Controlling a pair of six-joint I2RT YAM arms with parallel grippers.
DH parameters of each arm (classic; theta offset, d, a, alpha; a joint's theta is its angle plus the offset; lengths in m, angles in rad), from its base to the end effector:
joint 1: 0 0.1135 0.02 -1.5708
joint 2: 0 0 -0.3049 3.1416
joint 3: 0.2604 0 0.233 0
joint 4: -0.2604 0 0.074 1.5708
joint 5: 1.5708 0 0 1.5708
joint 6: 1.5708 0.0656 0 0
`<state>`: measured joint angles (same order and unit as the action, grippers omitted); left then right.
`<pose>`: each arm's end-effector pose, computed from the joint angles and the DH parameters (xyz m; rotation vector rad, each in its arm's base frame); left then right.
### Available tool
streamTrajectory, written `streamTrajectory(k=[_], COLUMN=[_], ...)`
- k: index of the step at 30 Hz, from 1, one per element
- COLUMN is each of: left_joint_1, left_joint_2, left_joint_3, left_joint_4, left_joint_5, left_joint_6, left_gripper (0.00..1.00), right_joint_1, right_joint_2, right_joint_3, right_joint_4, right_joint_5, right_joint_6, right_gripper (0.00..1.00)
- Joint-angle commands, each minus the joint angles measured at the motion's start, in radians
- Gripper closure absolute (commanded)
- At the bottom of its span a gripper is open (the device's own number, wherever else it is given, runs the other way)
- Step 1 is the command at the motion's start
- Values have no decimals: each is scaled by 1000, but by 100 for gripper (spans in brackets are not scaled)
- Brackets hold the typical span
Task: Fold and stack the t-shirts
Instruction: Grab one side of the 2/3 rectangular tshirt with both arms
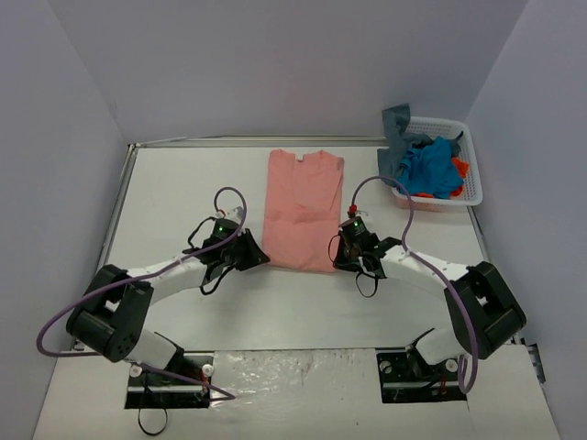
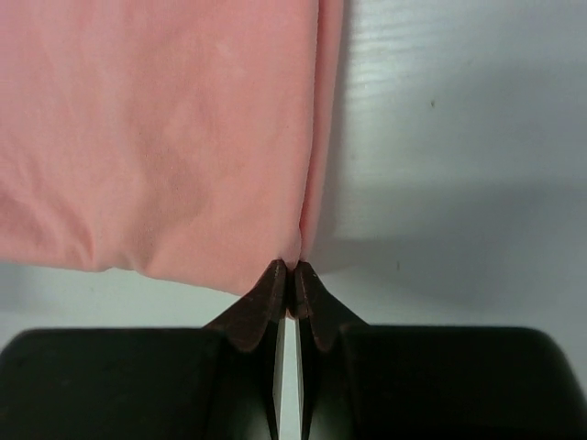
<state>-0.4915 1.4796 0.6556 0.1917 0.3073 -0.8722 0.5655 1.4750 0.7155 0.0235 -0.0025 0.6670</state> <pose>0.2545 -0.1588 0.2120 -0.2675 2.3787 -1.0495 0.2523 0.1603 0.2118 0.1200 2.3878 0.6152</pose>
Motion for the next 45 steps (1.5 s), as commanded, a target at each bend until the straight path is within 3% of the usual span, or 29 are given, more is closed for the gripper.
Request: streamTrajectory(k=[1, 15, 29, 45], left_joint_1=[-21, -146, -274, -272], left_joint_2=[-109, -478, -672, -590], left_joint_3=[-36, -172, -157, 25], left_joint_4=[-52, -287, -485, -517], left_joint_5=[-36, -146, -297, -401], left_joint_6=[-8, -50, -74, 41], left_gripper=[98, 98, 98, 98], right_joint_1=[20, 169, 324, 324], right_joint_2=[-93, -369, -490, -410], right_joint_3=[-36, -99, -25, 133], right_joint_4=[-79, -269, -425, -435], right_joint_5=[55, 157, 297, 412], right_joint_6=[42, 141, 253, 183], right_gripper=[100, 100, 100, 100])
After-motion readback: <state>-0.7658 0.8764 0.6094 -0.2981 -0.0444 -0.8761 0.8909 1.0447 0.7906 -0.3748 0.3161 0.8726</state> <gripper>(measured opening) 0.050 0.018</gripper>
